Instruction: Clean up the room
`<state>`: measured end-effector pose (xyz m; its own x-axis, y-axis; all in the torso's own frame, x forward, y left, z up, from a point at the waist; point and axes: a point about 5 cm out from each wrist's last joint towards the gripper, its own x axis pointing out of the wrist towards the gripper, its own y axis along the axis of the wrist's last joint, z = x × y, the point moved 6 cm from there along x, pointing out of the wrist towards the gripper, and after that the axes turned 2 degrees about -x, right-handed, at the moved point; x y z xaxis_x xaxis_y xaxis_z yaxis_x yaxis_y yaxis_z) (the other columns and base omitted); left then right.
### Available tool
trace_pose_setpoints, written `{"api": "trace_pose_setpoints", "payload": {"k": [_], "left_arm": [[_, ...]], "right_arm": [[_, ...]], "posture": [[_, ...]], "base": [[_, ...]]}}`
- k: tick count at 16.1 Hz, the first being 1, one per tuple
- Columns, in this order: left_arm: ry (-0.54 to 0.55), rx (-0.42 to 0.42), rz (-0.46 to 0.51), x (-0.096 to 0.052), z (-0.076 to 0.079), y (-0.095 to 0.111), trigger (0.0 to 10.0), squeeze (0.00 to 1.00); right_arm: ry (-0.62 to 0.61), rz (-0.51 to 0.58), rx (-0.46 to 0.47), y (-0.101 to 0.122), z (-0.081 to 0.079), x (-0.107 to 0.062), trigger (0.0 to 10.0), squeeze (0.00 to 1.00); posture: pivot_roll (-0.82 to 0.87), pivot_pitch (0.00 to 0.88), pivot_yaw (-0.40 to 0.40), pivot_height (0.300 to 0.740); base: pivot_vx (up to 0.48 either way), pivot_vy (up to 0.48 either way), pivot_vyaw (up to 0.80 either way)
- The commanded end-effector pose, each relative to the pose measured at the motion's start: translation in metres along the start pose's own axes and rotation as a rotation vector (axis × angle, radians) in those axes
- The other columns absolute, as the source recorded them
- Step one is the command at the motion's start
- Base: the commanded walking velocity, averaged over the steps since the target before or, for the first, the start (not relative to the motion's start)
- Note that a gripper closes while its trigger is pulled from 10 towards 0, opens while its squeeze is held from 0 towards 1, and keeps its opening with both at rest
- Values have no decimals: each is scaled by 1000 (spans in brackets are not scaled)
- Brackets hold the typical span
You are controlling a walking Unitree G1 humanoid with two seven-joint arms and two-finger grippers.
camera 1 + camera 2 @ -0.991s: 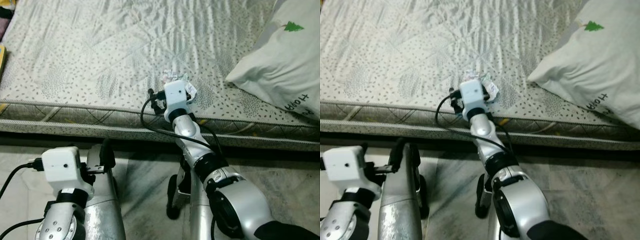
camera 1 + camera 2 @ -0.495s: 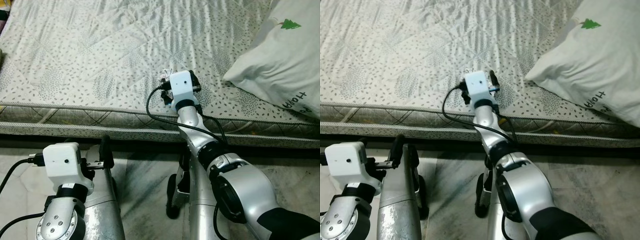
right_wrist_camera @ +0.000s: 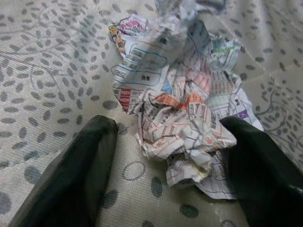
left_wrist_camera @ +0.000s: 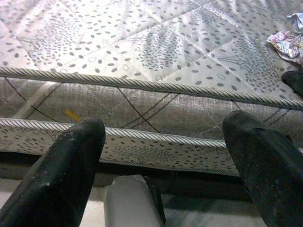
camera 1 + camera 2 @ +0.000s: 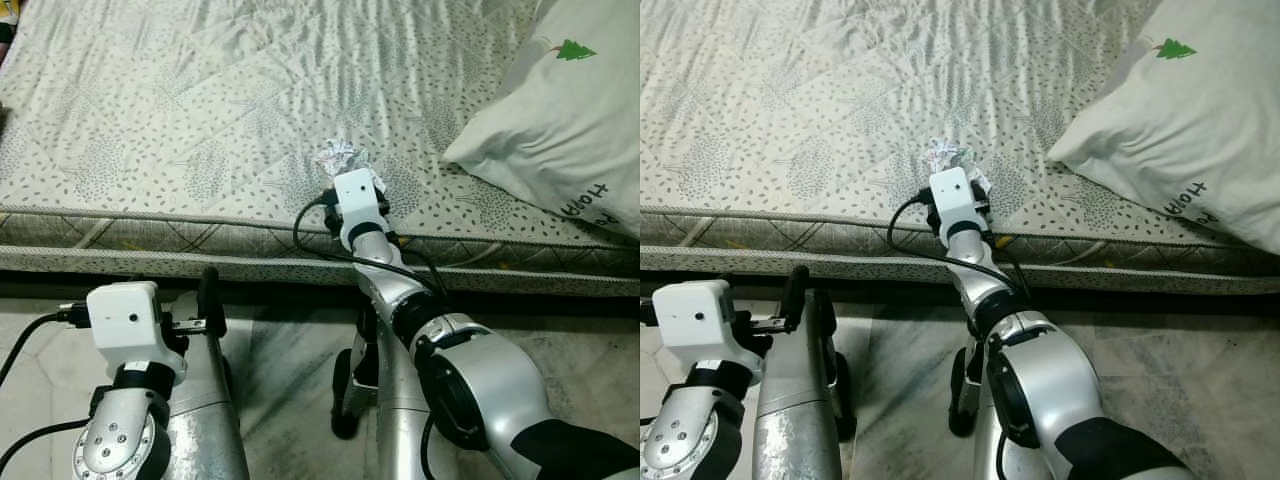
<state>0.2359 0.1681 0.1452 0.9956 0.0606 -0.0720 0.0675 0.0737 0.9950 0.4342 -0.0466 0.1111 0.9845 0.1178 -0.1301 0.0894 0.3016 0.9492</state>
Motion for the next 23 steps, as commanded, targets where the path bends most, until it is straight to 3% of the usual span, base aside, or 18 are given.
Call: {"api": "trace_pose_setpoints", "payload": {"k": [1,10,20,23], "left_arm": [[5,9,-32,-2,-2,-9,10000,0],[5,16,-5,12,-3,-7,10000,0],[-10,17,45,28,-3,-1,10000,0],[-9,8,65,40,-7,-1,10000,0]], "right_arm": [[17,-96,22,-26,-5,-6,0,0],[14,-103,91,-27,4,-4,0,0],[47,-65,117,-17,0,-2,0,0],[165,19,138,-2,-8,-2,0,0]], "posture": [[239,298,-111,517],[230,259,-116,517],[229,193,-120,517],[206,133,-118,517]], "base": [[0,0,0],[0,0,0],[0,0,0],[0,0,0]]}}
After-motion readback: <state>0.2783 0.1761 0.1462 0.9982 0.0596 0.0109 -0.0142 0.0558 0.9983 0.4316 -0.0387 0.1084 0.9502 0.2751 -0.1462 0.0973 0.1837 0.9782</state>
